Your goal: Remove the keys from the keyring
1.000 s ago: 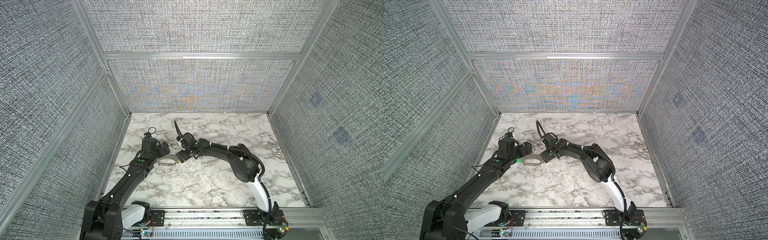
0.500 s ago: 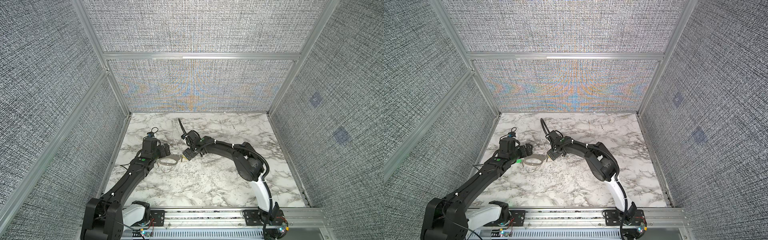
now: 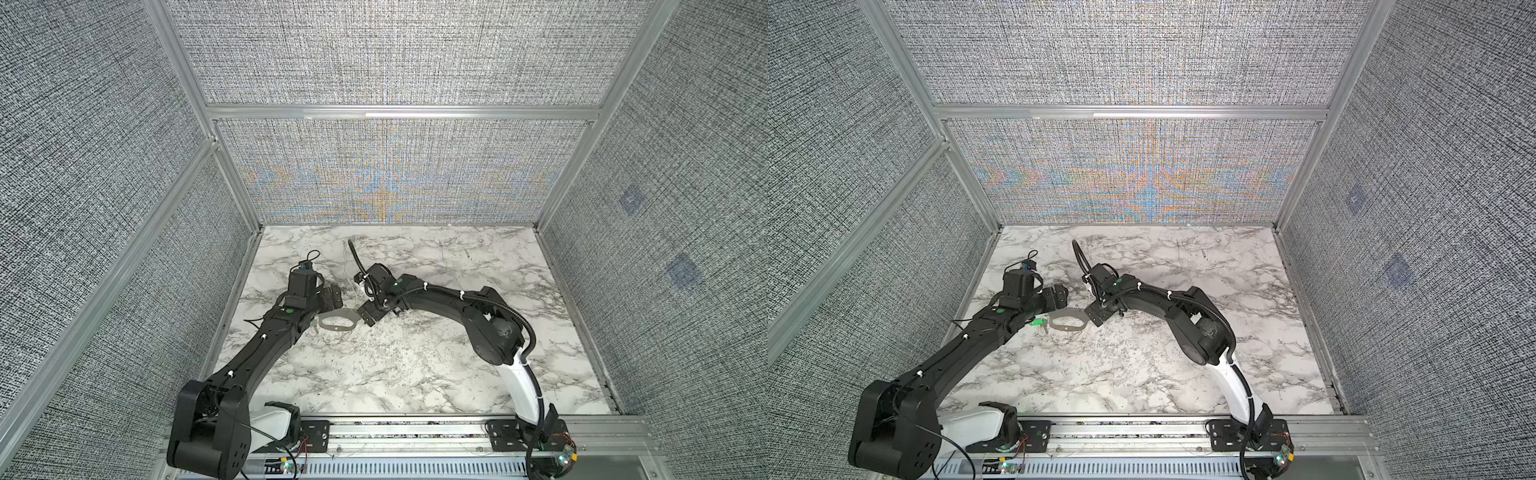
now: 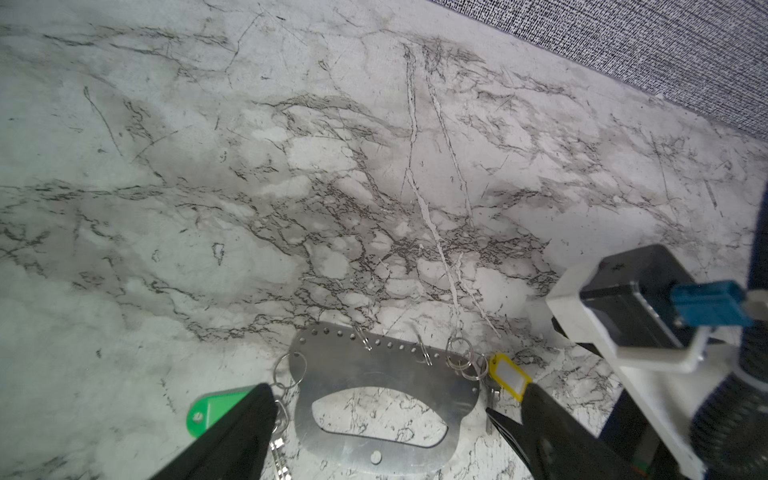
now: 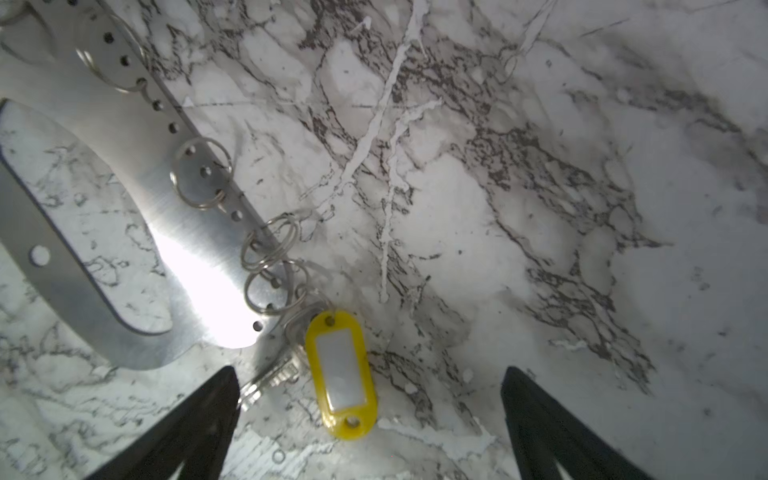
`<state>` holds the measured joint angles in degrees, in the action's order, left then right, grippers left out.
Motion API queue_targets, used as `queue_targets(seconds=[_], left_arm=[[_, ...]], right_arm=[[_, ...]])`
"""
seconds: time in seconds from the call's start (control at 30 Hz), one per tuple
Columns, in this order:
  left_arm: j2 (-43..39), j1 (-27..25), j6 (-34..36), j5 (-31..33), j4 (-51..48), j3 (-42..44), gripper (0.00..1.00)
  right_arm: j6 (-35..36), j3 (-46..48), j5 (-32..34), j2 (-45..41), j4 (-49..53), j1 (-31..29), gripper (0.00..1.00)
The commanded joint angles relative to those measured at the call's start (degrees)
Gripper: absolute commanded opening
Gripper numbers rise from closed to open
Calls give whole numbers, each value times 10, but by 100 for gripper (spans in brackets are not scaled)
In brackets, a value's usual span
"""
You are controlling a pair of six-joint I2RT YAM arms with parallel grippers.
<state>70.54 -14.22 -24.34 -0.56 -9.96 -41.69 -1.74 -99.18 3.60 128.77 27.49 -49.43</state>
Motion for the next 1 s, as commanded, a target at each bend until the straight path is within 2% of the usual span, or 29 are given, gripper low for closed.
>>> queue_targets(seconds=[0.0, 0.13, 0.3, 0.5, 0.63, 0.8, 0.87, 0.97], left_arm=[[-1, 1, 3, -7, -4, -2, 94], [-5, -1, 18, -5, -5, -4, 92], [1, -16, 47, 7, -20, -19, 87], [39, -54, 96, 17, -38, -46, 82], [82, -87, 130, 14, -55, -80, 74], [135, -123, 194, -12, -68, -113, 61], [159, -133, 222, -23, -79, -129, 56], [195, -149, 253, -15, -94, -154, 54]], right_arm=[[-14, 6, 17, 5, 1, -1, 99], [6, 23, 67, -4, 0, -1, 99], [27, 40, 83, -19, -2, 16, 99], [39, 44, 52, -28, -14, 37, 99], [49, 35, 40, -30, -8, 40, 98], [57, 136, 11, -108, -69, 62, 97], [55, 179, 8, -142, -90, 82, 90], [45, 247, 8, -201, -119, 119, 81]])
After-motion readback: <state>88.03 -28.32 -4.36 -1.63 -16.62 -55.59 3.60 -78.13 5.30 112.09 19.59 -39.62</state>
